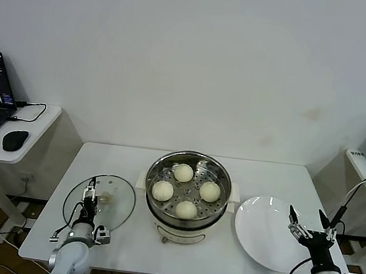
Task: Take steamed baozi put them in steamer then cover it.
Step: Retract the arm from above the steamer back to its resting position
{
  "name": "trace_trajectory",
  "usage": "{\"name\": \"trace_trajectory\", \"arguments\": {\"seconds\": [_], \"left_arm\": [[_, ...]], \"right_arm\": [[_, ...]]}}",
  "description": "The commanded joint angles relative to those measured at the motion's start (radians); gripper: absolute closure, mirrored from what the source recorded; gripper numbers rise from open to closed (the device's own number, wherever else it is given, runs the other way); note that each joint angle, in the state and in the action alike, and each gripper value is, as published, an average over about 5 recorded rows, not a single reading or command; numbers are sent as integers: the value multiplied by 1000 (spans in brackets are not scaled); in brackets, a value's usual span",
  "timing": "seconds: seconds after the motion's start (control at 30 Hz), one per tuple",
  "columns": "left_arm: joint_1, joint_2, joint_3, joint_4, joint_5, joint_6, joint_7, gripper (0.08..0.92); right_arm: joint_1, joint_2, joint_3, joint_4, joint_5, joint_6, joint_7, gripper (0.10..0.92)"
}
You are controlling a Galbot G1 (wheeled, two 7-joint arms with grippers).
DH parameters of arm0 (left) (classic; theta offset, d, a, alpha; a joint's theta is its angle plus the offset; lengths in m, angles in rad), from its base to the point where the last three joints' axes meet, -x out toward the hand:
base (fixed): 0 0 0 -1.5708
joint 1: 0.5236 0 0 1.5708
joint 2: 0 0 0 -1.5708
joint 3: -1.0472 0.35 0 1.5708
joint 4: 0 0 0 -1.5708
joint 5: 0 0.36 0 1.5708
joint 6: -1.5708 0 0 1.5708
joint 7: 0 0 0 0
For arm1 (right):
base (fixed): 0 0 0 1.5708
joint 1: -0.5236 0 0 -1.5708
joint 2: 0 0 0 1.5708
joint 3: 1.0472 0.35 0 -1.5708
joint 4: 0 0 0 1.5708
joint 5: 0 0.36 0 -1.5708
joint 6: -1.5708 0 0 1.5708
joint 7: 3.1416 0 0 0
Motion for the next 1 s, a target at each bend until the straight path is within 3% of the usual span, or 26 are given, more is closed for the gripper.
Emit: {"name": "trace_trajectory", "arguments": {"seconds": [0.03, 0.73, 1.0], "left_arm": [[-48, -3, -2, 62, 1, 3, -4, 177], [-85, -5, 5, 138, -48, -26, -43, 192], [-59, 7, 5, 126, -70, -41, -49, 405]], "right_arm": [[-4, 1, 3, 0, -2, 2, -1, 202], [8, -3, 12, -28, -2, 0, -9, 203], [1, -9, 21, -25, -3, -5, -12, 202]]}}
